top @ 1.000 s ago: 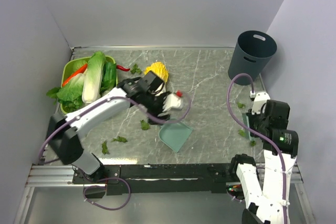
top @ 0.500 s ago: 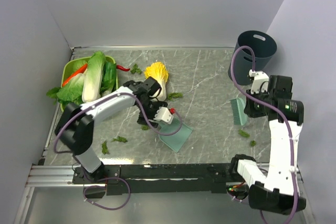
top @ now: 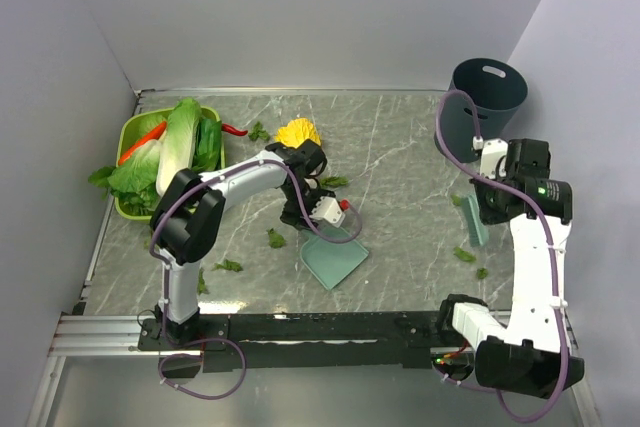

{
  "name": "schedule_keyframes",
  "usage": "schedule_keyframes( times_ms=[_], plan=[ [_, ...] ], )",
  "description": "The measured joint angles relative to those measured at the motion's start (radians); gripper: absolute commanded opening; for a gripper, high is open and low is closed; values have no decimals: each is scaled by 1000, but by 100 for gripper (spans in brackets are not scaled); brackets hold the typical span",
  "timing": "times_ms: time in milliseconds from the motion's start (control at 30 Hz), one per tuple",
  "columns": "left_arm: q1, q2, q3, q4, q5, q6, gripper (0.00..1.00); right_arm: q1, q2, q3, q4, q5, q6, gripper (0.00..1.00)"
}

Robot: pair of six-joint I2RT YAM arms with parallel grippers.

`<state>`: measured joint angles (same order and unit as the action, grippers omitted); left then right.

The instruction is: Sweep away the paper scraps from the table

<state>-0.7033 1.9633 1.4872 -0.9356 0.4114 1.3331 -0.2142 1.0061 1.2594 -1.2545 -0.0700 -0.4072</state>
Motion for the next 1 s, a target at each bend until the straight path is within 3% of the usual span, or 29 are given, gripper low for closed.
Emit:
schedule_keyframes(
  times_ms=[333, 500, 733, 1000],
  plan=[
    [0, 1, -11, -34, 8, 8, 66, -35, 43, -163, 0, 169, -87, 0],
    [0, 1, -24, -38, 10, 5, 59, -35, 48, -242, 24, 172, -113, 0],
    [0, -1, -24, -40, 15, -52, 45, -35, 134, -241, 56, 86, -106, 0],
    [0, -84, -106, 15, 22, -220, 29, -30, 341, -31, 66, -126, 19, 0]
  ],
)
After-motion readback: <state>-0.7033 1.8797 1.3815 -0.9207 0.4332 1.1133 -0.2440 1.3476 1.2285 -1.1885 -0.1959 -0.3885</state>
